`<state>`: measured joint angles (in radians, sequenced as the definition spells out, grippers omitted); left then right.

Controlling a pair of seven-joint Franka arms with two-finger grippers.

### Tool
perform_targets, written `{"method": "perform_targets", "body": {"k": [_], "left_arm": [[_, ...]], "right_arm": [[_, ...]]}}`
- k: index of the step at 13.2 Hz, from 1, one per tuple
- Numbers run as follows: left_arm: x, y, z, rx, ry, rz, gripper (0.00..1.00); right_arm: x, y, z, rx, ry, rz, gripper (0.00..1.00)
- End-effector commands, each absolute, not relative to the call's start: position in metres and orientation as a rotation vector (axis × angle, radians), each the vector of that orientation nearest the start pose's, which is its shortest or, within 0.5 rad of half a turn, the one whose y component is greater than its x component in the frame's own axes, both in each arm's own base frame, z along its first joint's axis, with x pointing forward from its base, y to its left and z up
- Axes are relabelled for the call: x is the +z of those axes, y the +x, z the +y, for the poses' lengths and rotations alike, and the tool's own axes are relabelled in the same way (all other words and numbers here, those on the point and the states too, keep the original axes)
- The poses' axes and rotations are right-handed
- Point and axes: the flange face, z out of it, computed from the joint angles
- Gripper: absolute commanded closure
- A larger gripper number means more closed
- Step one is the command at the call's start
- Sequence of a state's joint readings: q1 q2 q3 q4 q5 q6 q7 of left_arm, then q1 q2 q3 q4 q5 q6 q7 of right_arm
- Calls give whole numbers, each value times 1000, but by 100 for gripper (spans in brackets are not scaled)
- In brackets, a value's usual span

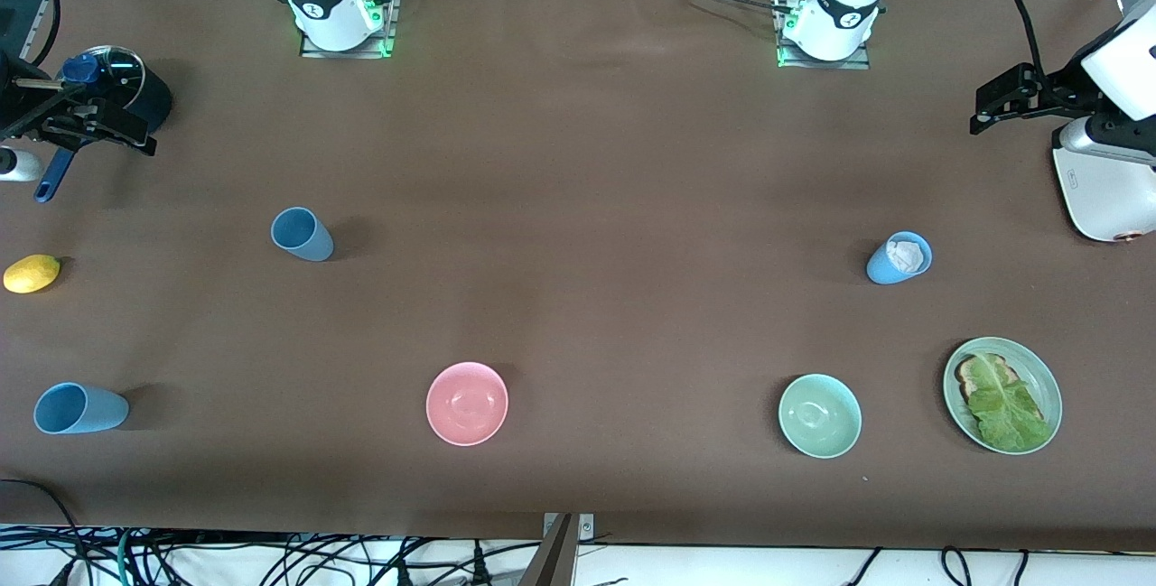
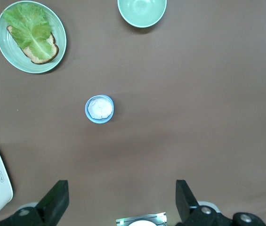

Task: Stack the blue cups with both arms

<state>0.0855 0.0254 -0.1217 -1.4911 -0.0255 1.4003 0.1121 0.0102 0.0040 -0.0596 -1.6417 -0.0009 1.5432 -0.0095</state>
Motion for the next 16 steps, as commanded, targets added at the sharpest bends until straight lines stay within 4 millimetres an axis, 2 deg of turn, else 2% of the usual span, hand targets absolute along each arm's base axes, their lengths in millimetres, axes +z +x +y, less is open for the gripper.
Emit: {"method": "perform_targets", "body": {"k": [1, 4, 5, 6, 7, 8, 9, 10, 11, 13, 15, 16], "left_arm": [[624, 553, -17, 211, -3143, 253, 0], [577, 579, -11, 310, -3161, 240, 0], [555, 593, -18, 339, -3160, 261, 0], [552, 599, -16, 312, -3157, 257, 0], [538, 611, -8, 282, -3162, 249, 0], [521, 622, -4, 272, -3159, 241, 0], [494, 631, -2, 322, -3130, 242, 0], [474, 637, 3, 370, -3121, 246, 0], [462, 642, 22, 379, -3139, 206, 0], [424, 652, 34, 306, -3155, 174, 0], [401, 650, 57, 268, -3163, 124, 0], [386, 648, 62, 249, -3165, 123, 0]], "right_arm": [[588, 545, -30, 160, -3128, 48, 0], [588, 545, -32, 163, -3127, 55, 0], [588, 544, -34, 163, -3127, 60, 0], [587, 544, -34, 165, -3127, 60, 0], [586, 545, -34, 170, -3127, 60, 0], [588, 544, -34, 165, -3127, 60, 0], [587, 544, -34, 168, -3127, 60, 0], [587, 544, -34, 168, -3127, 60, 0], [586, 545, -34, 170, -3125, 58, 0], [586, 545, -34, 170, -3127, 60, 0], [586, 545, -34, 170, -3125, 60, 0], [587, 545, -34, 168, -3127, 60, 0]]}}
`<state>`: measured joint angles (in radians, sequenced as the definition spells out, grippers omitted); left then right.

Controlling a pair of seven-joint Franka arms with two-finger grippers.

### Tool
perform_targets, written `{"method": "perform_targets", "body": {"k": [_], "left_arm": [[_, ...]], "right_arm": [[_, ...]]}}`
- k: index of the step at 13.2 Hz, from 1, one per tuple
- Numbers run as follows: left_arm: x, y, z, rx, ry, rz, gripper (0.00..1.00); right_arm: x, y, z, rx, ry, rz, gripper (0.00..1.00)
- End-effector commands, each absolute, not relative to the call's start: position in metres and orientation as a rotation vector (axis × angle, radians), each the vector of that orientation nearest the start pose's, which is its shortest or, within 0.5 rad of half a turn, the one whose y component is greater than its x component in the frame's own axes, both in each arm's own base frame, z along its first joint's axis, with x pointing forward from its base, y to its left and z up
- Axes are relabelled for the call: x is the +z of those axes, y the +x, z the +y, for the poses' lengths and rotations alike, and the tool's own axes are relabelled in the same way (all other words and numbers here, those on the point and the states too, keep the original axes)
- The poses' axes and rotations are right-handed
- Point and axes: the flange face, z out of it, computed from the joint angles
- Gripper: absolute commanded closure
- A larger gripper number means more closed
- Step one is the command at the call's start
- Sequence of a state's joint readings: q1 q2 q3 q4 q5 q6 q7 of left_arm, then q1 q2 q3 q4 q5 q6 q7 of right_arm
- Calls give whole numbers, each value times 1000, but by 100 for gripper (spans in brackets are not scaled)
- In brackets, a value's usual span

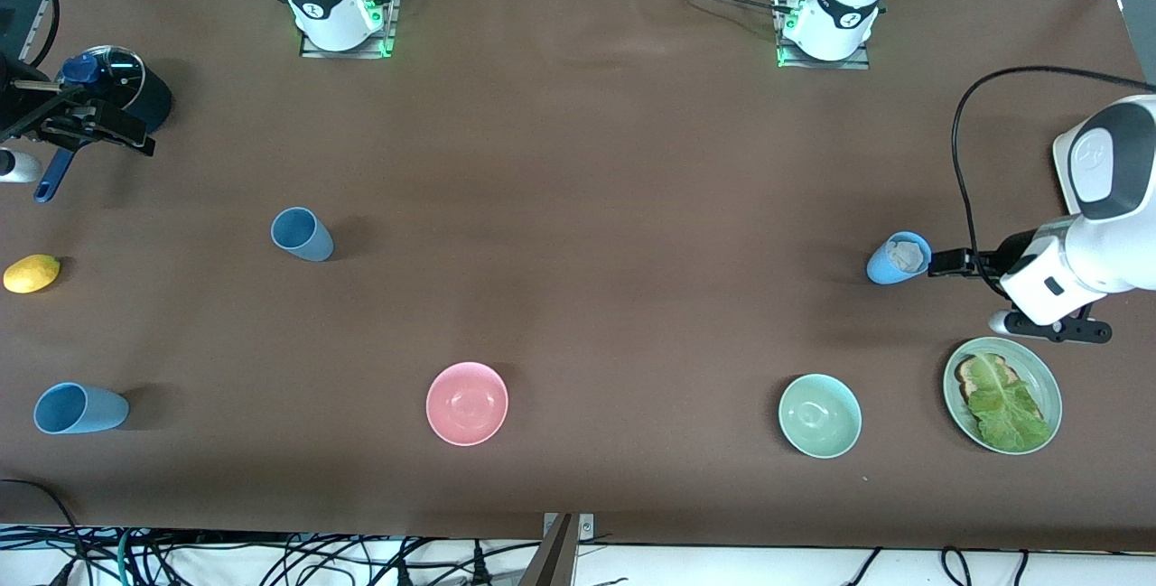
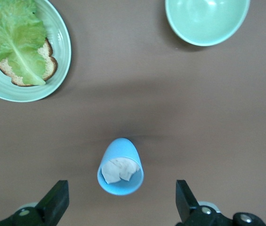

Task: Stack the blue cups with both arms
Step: 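Reach the left gripper down over the blue cup holding tissue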

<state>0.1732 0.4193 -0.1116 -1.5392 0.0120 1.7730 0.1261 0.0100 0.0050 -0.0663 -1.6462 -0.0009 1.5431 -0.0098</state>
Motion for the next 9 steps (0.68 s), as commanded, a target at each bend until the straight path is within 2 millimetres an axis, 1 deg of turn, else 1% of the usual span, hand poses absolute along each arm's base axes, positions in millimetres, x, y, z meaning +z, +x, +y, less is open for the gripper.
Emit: {"method": "perform_targets", "body": {"k": [1, 2, 3, 4, 6, 9], "left_arm": [[370, 644, 66, 207, -3160, 196, 0], [357, 639, 85, 159, -3161, 239, 0], [347, 635, 98, 122, -3164, 268, 0], [337, 625, 94, 93, -3156, 284, 0], [327, 598, 82, -19, -3132, 303, 0], [315, 573, 76, -67, -3120, 305, 0]], "right_arm": [[586, 545, -34, 170, -3125, 58, 0], [586, 544, -34, 172, -3125, 58, 0], [586, 544, -34, 172, -3125, 58, 0], [587, 544, -34, 170, -3125, 58, 0], [586, 545, -34, 170, -3125, 60, 0], [588, 544, -32, 165, -3127, 55, 0]]}}
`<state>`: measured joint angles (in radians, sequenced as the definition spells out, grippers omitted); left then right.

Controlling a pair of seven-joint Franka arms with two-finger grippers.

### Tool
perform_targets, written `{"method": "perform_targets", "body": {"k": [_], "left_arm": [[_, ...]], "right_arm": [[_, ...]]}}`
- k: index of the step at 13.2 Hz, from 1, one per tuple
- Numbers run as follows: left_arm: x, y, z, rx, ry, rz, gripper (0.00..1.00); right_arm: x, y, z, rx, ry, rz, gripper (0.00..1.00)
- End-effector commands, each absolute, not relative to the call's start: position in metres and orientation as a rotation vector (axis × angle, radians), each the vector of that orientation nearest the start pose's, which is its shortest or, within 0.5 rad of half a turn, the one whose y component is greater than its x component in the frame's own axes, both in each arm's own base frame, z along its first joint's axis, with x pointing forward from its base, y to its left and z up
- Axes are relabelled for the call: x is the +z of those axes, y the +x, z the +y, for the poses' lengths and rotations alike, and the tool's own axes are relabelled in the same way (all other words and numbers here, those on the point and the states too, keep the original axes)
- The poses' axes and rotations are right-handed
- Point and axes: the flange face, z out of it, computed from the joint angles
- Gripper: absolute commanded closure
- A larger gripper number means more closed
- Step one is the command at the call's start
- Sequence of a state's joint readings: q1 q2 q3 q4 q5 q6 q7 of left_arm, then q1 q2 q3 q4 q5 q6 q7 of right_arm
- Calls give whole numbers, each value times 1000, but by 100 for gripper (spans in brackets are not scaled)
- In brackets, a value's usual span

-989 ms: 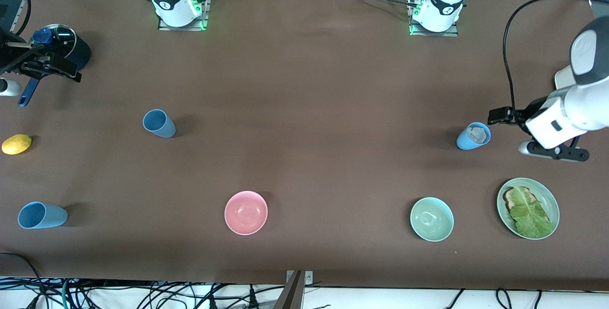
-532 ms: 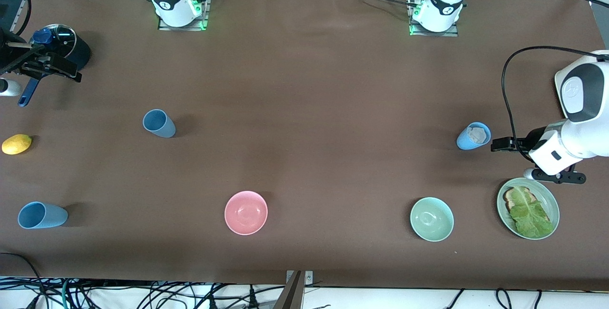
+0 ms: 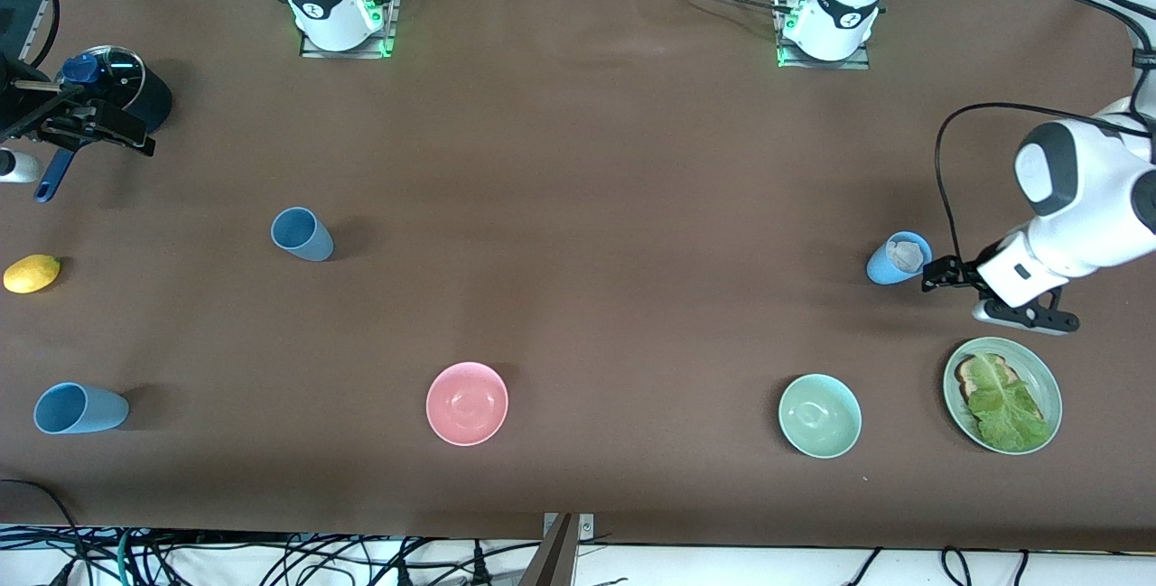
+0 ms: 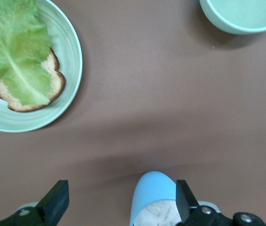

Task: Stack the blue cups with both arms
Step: 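Reach the left gripper down over the blue cup holding tissue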

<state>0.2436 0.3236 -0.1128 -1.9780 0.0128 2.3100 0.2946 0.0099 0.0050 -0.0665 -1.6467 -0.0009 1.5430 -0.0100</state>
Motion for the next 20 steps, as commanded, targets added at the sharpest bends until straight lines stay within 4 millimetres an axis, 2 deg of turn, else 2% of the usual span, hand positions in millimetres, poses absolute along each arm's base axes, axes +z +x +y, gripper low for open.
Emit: {"method": "perform_targets", "body": {"k": [1, 3, 6, 9, 18, 19, 20], "left_arm": [[313, 564, 68, -101, -3111, 320, 0], [307, 548, 67, -146, -3099, 321, 0], [296, 538, 78, -139, -3102, 301, 0], [279, 527, 90, -223, -3077, 340, 0], [242, 528, 95, -297, -3072, 323, 0], [239, 529, 92, -307, -3070, 330, 20], [239, 529, 90, -307, -3070, 332, 65]], "right_arm": [[588, 544, -30, 165, -3126, 51, 0], [587, 544, -32, 167, -3126, 55, 0], [586, 544, -33, 172, -3125, 58, 0], [586, 544, -33, 172, -3125, 58, 0], [586, 544, -34, 172, -3125, 60, 0], [587, 544, -34, 172, -3125, 60, 0], [587, 544, -34, 172, -3125, 58, 0]]}}
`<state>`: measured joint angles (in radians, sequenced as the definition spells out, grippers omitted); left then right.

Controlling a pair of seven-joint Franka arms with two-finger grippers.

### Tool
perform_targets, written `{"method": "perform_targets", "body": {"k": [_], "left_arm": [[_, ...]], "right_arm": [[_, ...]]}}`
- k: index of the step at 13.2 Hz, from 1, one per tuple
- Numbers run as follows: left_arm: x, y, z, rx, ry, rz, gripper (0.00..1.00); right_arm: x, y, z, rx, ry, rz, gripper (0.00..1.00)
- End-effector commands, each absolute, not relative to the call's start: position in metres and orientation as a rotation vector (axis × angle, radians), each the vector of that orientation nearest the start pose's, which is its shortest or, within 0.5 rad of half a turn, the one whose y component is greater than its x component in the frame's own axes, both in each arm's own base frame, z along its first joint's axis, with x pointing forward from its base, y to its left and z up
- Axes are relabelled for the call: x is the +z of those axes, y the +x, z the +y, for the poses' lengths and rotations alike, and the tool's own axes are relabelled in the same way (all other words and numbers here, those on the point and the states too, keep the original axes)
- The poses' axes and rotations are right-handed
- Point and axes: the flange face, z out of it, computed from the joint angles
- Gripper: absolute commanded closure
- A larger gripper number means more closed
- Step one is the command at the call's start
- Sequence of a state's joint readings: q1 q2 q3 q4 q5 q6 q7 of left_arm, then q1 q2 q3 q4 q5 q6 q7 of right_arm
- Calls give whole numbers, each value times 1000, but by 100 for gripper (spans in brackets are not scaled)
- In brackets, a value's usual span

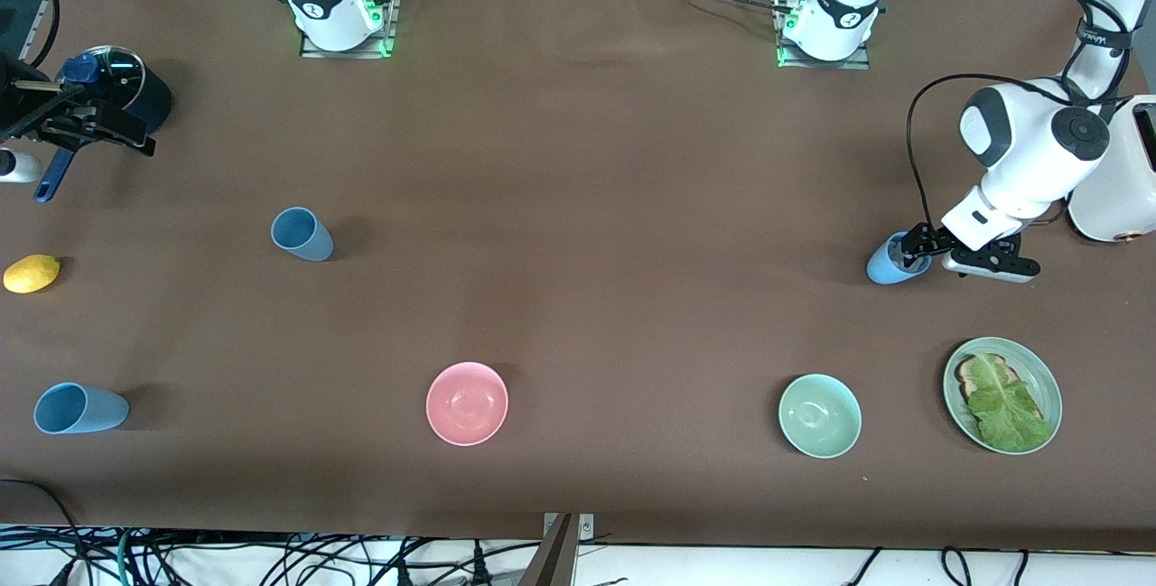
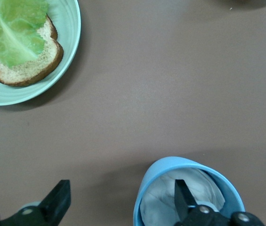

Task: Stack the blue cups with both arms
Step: 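Close the left gripper on the rim of the tissue cup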

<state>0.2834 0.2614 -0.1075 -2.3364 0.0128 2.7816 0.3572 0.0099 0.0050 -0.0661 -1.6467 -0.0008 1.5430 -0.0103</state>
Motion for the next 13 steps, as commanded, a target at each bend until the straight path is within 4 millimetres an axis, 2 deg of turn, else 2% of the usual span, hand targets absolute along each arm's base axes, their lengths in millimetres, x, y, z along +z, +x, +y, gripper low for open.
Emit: {"method": "perform_targets", "body": {"k": [1, 2, 9, 11, 13], "left_arm": [[240, 530, 91, -310, -3070, 332, 91], [240, 530, 91, -312, -3069, 332, 100], [248, 531, 91, -317, -3065, 330, 100], [265, 533, 88, -273, -3073, 336, 100], [293, 541, 81, -200, -3086, 345, 100]], "right_arm": [[587, 544, -34, 172, -3125, 58, 0], [587, 544, -34, 172, -3125, 58, 0], [586, 544, -34, 175, -3125, 58, 0], [586, 544, -34, 175, -3125, 58, 0], [586, 544, -34, 172, -3125, 58, 0]]}}
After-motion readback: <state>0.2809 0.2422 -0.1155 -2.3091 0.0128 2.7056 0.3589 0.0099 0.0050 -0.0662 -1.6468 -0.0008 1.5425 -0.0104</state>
